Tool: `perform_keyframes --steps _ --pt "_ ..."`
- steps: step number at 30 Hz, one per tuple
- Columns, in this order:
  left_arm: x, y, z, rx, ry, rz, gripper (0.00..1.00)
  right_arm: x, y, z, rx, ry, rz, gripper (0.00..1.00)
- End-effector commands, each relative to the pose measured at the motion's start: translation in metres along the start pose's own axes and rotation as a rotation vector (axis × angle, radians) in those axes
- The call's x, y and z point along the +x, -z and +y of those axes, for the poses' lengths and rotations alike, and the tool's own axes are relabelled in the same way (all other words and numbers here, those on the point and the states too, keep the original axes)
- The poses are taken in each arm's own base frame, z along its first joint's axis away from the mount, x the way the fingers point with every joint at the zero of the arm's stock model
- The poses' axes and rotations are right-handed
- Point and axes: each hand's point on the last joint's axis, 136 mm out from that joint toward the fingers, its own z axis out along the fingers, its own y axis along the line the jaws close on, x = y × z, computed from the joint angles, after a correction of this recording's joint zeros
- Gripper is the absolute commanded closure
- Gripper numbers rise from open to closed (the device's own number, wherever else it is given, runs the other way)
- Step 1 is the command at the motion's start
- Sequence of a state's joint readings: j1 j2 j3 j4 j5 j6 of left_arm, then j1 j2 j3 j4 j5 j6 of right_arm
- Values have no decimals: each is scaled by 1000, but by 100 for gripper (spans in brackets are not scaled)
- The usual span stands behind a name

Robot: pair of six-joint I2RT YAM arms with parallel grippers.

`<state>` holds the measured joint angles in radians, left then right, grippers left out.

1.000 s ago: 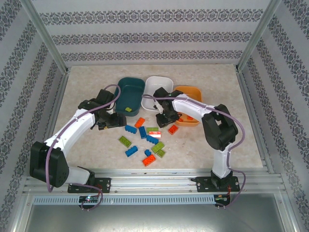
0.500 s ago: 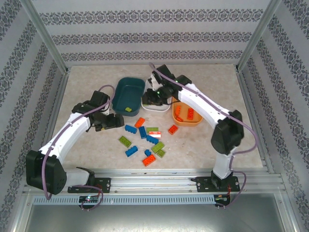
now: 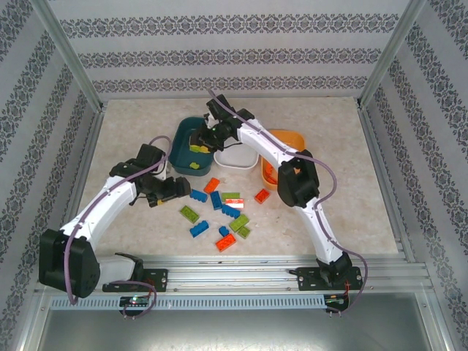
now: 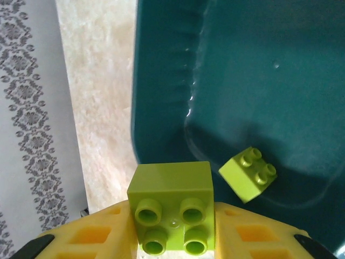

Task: Sort the legos into containers by color

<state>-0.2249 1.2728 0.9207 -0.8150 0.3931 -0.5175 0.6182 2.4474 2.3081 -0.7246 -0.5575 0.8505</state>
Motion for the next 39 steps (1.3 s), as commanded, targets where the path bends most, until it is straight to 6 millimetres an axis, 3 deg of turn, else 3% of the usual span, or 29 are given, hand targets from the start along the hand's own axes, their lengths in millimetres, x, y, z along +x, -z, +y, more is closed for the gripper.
perform_keyframes --steps 1,9,16,21,28,33,39 --pt "-2 -3 -6 54 21 -3 15 2 -6 16 -35 -17 21 62" --pt "5 -14 6 28 29 24 14 -6 -2 15 -26 -20 15 49" --pt "4 -23 16 -36 -38 38 15 -2 36 19 6 50 -22 46" --pt "4 -34 17 -56 -39 72 16 20 79 19 54 130 -43 45" --pt "16 -59 7 -61 105 114 20 61 127 -9 104 140 -65 44" --pt "23 -74 14 -75 231 127 24 81 137 -31 146 134 -63 44" --pt "33 -90 21 -99 320 167 27 96 135 -47 165 115 -53 44"
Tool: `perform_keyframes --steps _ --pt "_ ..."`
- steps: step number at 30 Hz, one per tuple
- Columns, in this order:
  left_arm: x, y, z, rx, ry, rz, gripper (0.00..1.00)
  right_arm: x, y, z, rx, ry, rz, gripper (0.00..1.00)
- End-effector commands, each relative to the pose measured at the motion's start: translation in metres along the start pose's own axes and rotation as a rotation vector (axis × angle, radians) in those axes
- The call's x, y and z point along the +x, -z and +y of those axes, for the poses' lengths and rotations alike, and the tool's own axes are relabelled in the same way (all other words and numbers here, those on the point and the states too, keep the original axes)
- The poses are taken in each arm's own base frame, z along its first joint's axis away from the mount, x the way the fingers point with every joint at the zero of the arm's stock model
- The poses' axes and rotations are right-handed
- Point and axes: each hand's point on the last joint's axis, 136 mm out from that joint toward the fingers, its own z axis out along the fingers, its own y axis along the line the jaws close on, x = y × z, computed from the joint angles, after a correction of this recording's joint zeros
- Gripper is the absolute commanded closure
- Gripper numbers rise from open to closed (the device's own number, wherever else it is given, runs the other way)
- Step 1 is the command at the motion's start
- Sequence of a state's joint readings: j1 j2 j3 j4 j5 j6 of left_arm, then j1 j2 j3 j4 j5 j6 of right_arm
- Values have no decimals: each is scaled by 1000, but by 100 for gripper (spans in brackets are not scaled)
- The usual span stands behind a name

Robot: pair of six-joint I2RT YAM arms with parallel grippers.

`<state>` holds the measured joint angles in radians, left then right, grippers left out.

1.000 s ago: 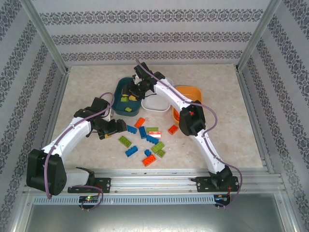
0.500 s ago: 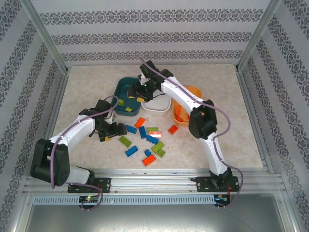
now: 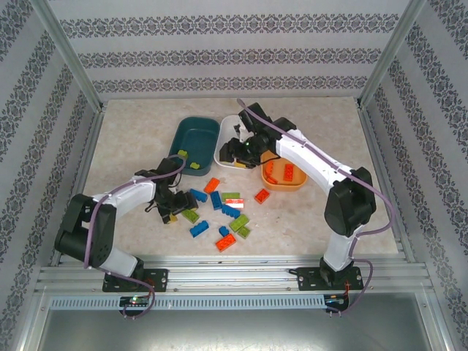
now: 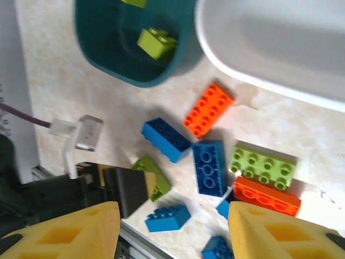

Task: Sort the legos into containers by color

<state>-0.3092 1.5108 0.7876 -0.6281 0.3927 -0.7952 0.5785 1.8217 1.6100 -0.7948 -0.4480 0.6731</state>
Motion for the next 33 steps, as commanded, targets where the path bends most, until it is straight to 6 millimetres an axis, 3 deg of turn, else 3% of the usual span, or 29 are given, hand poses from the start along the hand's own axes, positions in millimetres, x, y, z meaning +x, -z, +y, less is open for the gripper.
perform_keyframes --steps 1,7,11,19,25,33 --pt "-1 -10 -5 14 69 5 28 3 10 2 -5 29 -47 44" --pt "-6 -16 -11 34 91 12 40 17 12 1 5 39 -46 44" --pt "-5 -15 -9 29 77 6 49 38 17 -8 46 63 -19 44" --pt "-10 -13 -13 48 48 -3 59 122 14 -64 290 146 129 33" --pt "-17 3 -20 79 3 -33 60 177 1 -88 351 214 217 33" --pt "-30 24 -28 83 -64 -70 61 195 -28 -103 397 195 265 35"
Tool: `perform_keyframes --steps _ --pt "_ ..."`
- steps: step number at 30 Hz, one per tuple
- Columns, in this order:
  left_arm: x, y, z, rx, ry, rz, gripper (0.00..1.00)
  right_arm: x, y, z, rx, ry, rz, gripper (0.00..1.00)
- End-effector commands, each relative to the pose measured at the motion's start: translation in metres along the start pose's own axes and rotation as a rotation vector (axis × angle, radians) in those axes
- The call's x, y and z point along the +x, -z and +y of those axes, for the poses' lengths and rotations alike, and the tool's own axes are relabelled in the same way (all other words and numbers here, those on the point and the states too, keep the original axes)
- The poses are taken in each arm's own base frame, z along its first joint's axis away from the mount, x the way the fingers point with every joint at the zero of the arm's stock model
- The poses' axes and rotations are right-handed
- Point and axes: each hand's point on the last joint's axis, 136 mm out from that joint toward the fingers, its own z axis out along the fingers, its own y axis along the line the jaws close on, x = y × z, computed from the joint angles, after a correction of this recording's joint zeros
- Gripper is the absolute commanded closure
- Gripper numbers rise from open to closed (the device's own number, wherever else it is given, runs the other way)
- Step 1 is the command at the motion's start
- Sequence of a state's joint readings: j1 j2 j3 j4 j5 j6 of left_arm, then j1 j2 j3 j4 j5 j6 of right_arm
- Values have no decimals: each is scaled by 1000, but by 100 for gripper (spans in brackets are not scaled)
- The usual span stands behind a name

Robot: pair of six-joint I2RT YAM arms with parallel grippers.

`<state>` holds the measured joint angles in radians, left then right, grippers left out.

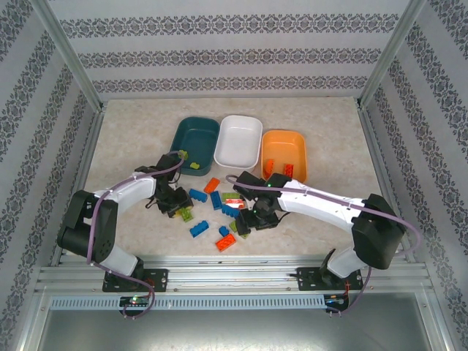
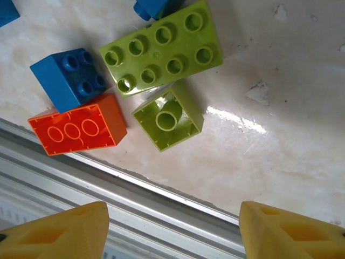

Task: Sort the legos into containers by color

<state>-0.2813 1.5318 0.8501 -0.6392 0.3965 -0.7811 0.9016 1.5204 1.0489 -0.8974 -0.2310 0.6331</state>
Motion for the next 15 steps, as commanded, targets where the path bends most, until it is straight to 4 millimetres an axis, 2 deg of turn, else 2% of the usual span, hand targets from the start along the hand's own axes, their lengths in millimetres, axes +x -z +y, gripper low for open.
perform_keyframes --steps 1,8,15 --pt "-15 17 -17 53 -71 -52 61 -2 -16 -6 31 -32 -5 35" --pt "-21 42 -24 61 -86 -89 61 -6 -37 -4 24 -39 29 37" --pt "-42 88 -42 113 -96 -197 61 -14 -48 1 28 -18 53 36"
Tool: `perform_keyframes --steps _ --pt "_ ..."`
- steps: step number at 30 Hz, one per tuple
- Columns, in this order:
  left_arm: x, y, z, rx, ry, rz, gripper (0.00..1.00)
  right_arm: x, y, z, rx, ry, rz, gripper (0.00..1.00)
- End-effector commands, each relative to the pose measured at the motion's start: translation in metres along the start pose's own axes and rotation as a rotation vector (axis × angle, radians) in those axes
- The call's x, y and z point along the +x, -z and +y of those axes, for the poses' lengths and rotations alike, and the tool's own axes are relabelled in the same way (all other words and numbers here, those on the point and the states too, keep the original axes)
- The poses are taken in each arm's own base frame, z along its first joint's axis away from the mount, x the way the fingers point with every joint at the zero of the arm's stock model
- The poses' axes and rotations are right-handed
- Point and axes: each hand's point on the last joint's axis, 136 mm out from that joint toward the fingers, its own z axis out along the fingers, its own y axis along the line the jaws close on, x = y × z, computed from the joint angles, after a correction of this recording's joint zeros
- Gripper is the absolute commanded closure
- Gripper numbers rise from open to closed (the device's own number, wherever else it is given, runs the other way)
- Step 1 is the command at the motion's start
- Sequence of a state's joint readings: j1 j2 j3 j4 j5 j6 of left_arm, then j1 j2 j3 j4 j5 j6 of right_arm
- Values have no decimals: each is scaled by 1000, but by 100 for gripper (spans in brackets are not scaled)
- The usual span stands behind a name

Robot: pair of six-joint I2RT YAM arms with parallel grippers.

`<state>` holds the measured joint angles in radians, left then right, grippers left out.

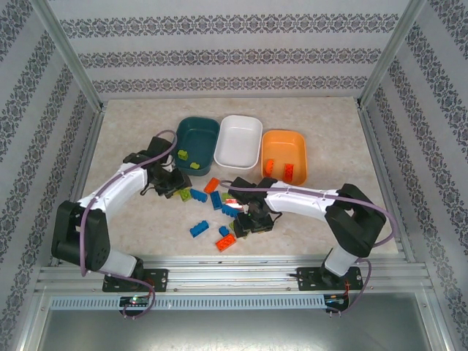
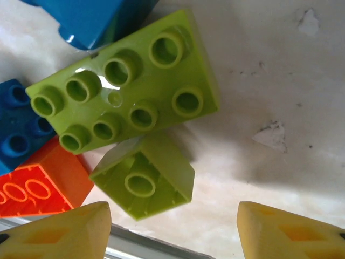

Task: Sort the legos into containers by color

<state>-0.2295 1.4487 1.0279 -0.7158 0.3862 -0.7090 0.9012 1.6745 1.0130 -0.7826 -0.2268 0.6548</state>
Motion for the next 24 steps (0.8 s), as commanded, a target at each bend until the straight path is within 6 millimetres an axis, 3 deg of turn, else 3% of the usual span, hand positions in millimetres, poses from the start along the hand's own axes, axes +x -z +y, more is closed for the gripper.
perform_keyframes --steps 1,6,17,24 --pt "-15 24 -7 9 -16 -53 61 -6 -1 10 -15 24 2 36" --pt "-46 22 -21 25 -13 -84 60 -8 -7 7 7 25 20 36" --pt "-120 -15 -49 -11 -54 -101 59 -12 8 -24 16 -69 -15 42" --pt "-136 -26 -57 -26 -60 -70 50 -17 14 -14 -15 -35 -17 41"
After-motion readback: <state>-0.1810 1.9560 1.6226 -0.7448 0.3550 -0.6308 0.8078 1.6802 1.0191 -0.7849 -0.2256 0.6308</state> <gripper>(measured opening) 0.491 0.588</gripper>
